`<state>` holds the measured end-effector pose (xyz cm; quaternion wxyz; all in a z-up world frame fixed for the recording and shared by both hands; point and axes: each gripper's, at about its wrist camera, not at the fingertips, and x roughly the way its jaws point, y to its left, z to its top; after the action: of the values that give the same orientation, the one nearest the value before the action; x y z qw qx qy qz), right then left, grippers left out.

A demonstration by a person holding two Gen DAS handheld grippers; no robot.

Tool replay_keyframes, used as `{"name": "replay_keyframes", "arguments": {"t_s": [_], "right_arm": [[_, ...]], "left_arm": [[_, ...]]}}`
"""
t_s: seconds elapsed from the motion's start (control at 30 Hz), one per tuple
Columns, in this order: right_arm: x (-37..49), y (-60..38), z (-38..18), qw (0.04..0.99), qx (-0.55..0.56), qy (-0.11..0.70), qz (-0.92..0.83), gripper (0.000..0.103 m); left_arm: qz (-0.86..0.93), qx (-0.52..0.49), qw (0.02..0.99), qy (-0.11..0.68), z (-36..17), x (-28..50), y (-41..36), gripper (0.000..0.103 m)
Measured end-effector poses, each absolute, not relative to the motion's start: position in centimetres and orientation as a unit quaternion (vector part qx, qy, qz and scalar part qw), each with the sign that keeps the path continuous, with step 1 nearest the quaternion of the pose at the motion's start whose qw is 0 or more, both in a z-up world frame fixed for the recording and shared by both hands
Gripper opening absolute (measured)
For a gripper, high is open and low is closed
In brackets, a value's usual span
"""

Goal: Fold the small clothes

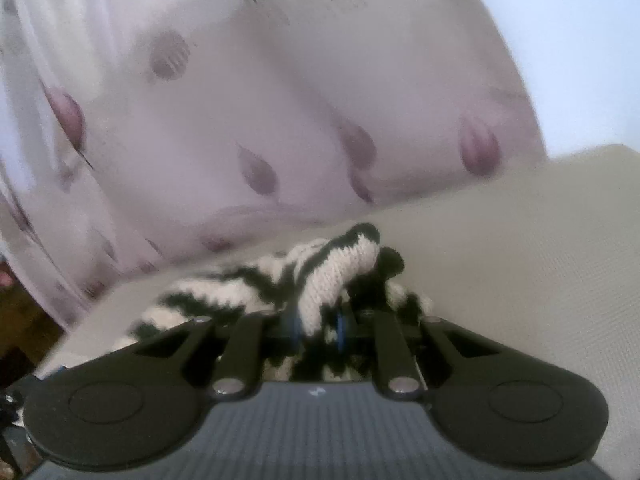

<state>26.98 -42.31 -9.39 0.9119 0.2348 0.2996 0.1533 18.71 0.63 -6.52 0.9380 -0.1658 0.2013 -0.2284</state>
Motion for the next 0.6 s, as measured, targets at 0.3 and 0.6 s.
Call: {"name": "replay_keyframes", "arguments": {"t_s": [0.3, 0.6], "right_arm": [[27.5, -45.5, -14.2, 0.868, 0.339, 0.337, 0.137, 0.021], [28.3, -43.6, -6.9, 0.918, 0.215, 0.297, 0.150, 0.023]], "left_arm": [[-0.303, -0.135, 0.927, 0.178, -4.9, 21.3, -7.6, 0.098], [-0.346, -0.099, 0.905, 0.226, -8.7, 21.1, -11.2, 0.080]]}}
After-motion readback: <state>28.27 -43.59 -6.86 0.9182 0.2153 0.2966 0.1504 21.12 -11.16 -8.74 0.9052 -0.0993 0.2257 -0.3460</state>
